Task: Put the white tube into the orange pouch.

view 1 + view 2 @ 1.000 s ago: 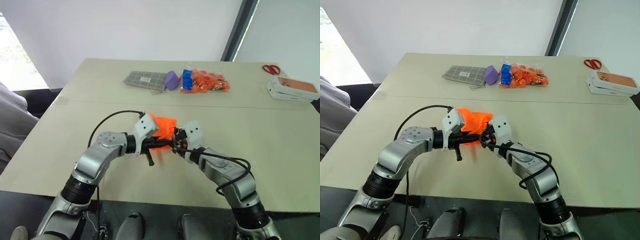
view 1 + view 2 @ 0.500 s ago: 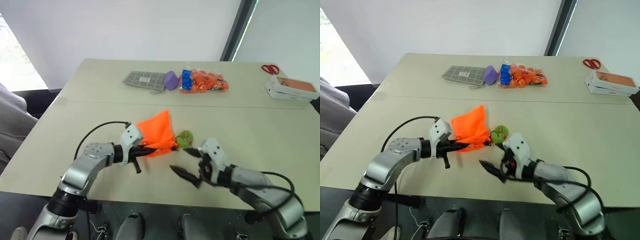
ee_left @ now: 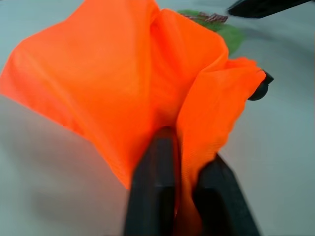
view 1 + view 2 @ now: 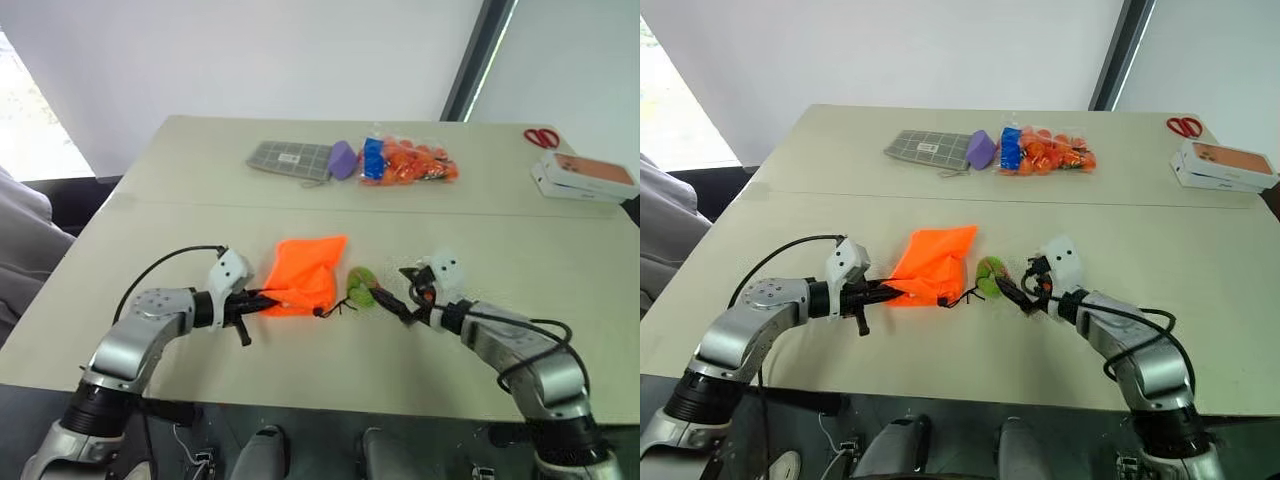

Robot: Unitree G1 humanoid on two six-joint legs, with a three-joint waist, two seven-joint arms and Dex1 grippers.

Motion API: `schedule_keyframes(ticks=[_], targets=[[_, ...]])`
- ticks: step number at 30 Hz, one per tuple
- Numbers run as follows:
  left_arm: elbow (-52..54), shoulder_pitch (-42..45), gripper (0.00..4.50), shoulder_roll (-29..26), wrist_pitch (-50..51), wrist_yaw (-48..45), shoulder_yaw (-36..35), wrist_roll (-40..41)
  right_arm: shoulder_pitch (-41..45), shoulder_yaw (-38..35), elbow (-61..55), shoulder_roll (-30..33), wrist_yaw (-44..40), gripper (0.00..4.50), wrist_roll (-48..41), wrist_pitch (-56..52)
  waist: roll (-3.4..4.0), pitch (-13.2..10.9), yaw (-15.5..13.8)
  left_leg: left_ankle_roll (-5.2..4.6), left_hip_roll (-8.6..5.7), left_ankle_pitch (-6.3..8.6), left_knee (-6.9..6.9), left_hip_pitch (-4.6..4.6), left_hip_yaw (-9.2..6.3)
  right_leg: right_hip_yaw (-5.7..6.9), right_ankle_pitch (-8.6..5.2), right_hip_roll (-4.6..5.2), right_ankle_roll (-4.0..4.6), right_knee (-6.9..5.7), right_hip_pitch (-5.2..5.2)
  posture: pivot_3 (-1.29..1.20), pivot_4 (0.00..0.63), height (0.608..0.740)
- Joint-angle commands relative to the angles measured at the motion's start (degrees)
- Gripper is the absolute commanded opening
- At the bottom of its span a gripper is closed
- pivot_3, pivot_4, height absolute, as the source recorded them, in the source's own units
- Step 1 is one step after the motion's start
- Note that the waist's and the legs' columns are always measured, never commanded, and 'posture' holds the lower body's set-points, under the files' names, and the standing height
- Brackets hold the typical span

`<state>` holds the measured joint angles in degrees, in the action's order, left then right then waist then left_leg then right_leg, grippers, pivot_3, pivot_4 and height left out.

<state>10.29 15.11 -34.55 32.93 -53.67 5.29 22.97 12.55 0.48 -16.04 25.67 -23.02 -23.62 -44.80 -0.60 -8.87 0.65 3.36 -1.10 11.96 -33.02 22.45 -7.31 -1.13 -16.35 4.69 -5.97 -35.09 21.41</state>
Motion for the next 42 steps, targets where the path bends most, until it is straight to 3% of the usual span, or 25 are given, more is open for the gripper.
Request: schedule_keyframes(ticks=[1,5,7,8,11,17,21,27,32,35,42], targets=[[3.4,-0.3,2.31,1.1,1.5,1.3,-3.4,3.7,2.0,0.7,0.2,-1.9,1.2,4.50,0.1,-2.3,0.00,0.0,0.0,0.00,0.00,0.00,0.00,-0.01,0.00,0.00,0.00,0.00,0.00,-0.01,0.00,0.00,0.150,0.724],[4.2,-1.0,4.41,0.8,4.0,1.4,-7.5,8.2,2.8,1.8,-0.3,-3.3,1.3,4.50,0.0,-4.6,0.00,0.0,0.2,-0.01,0.01,0.00,-0.01,-0.04,-0.03,0.01,0.00,-0.04,0.00,-0.06,-0.02,0.00,0.150,0.724],[4.4,-1.2,4.41,0.5,5.3,1.8,-11.3,11.1,3.3,3.6,-0.3,-3.8,1.6,4.50,0.9,-5.6,0.00,0.0,0.4,-0.01,0.01,0.00,-0.02,-0.07,-0.02,0.00,0.00,-0.05,0.00,-0.08,-0.03,0.00,0.150,0.724],[3.6,-0.7,4.45,0.7,5.5,2.8,-13.3,12.1,3.4,4.8,-0.2,-3.7,1.9,4.24,1.9,-5.9,0.00,0.0,0.3,-0.01,0.01,0.00,-0.03,-0.08,-0.02,0.00,0.00,-0.05,0.00,-0.09,-0.03,0.00,0.150,0.724],[1.8,0.2,4.47,0.8,4.9,4.6,-15.9,12.5,3.2,6.9,0.0,-3.1,2.3,3.20,4.3,-5.7,0.00,0.0,0.2,-0.01,0.01,0.00,-0.04,-0.10,-0.07,0.03,0.00,-0.06,0.00,-0.12,-0.03,0.00,0.150,0.724],[0.6,-0.1,4.47,1.1,1.6,5.3,-14.6,9.7,1.9,3.9,-1.7,-2.2,2.1,0.12,4.6,-4.4,-0.01,0.0,0.0,0.00,0.00,-0.01,-0.05,-0.10,-0.03,0.01,0.01,-0.05,-0.01,-0.08,-0.07,0.00,0.150,0.724],[0.2,1.0,4.47,2.4,-0.4,5.3,-12.4,8.6,0.8,-3.1,-3.5,-0.6,1.2,0.05,2.7,-2.0,-0.01,0.0,-0.2,0.00,-0.04,-0.01,-0.09,-0.07,-0.03,0.01,0.00,-0.02,0.00,-0.06,-0.09,0.00,0.150,0.724],[1.5,3.7,4.47,6.6,-1.0,5.3,-7.1,8.3,1.9,-12.5,-5.2,-3.1,-0.8,0.05,-5.0,0.1,-0.01,0.0,0.3,0.00,0.00,0.00,-0.09,-0.08,-0.01,0.00,0.01,-0.07,-0.01,-0.07,-0.08,0.00,0.150,0.724],[2.3,4.4,4.48,6.2,-0.5,2.9,-4.2,8.4,1.6,-14.9,-9.0,-4.9,-2.2,0.01,-11.0,0.4,0.04,0.0,0.3,-0.01,0.06,-0.01,0.00,-0.09,-0.01,0.00,0.01,-0.16,-0.03,-0.13,-0.03,0.00,0.150,0.724],[1.7,5.2,4.48,6.8,-2.4,3.1,-3.3,6.9,1.8,-17.4,-12.8,-7.4,-2.5,0.01,-20.3,-1.2,0.04,0.0,0.1,-0.01,0.06,-0.01,-0.03,-0.09,-0.01,0.00,0.01,-0.14,-0.02,-0.12,-0.06,0.00,0.150,0.724],[0.2,4.9,4.48,6.3,-3.1,2.4,-3.8,6.2,1.3,-21.3,-15.2,-7.1,-1.1,0.01,-32.8,-1.6,0.05,0.0,0.1,-0.01,0.04,-0.01,-0.06,-0.08,-0.02,0.00,0.00,-0.10,0.00,-0.09,-0.07,0.00,0.150,0.724]])
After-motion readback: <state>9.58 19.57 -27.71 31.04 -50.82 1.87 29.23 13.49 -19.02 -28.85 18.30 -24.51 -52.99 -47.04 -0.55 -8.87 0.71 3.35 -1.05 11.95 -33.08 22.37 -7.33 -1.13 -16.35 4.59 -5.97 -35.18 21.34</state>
